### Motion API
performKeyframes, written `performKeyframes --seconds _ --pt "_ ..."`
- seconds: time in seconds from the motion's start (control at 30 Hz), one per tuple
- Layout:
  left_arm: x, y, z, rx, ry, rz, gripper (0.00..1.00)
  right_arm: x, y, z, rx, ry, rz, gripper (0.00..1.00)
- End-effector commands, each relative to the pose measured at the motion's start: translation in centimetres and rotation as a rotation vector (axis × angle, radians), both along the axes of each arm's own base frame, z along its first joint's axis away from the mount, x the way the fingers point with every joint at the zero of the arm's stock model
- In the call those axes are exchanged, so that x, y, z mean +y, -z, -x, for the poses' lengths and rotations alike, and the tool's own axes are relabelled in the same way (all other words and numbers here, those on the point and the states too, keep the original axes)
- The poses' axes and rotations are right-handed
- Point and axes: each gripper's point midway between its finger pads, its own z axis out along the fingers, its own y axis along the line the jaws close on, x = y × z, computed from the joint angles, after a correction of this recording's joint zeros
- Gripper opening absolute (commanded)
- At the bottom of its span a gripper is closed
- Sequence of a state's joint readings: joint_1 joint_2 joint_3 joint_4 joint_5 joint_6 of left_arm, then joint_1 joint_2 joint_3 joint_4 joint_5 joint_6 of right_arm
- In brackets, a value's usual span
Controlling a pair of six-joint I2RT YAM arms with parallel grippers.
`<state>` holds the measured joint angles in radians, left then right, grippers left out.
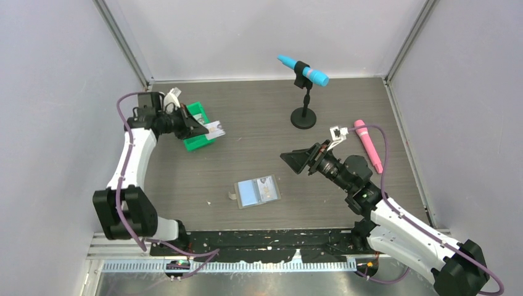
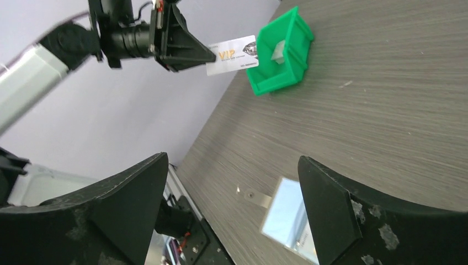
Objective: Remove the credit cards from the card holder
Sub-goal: Place the credit card in the storage box.
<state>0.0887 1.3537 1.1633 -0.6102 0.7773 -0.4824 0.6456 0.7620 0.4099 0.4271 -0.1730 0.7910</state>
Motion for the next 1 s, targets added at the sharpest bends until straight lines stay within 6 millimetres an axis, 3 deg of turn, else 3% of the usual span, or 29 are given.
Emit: performKeyframes --seconds 0.0,0.13,0.4,0.97 --pt "4.6 2.6 0.8 0.183 -0.049 -0.22 0.0 0.0 -0.4 0.2 -0.039 -0.024 0.076 0.95" --pt "6.8 2.6 -1.2 0.208 -0.09 -0.247 0.0 0.5 -0.7 0.6 -0.047 -0.063 0.1 0.96" --pt "10.2 4.2 -5.0 0.298 -0.12 -0.352 0.0 0.5 -0.6 0.6 -0.054 -0.068 0.145 0.96" --pt "11.8 6.4 -12.3 0.317 -0.097 -0.338 0.0 -0.4 -1.9 -1.1 -0.081 0.027 0.187 0.95"
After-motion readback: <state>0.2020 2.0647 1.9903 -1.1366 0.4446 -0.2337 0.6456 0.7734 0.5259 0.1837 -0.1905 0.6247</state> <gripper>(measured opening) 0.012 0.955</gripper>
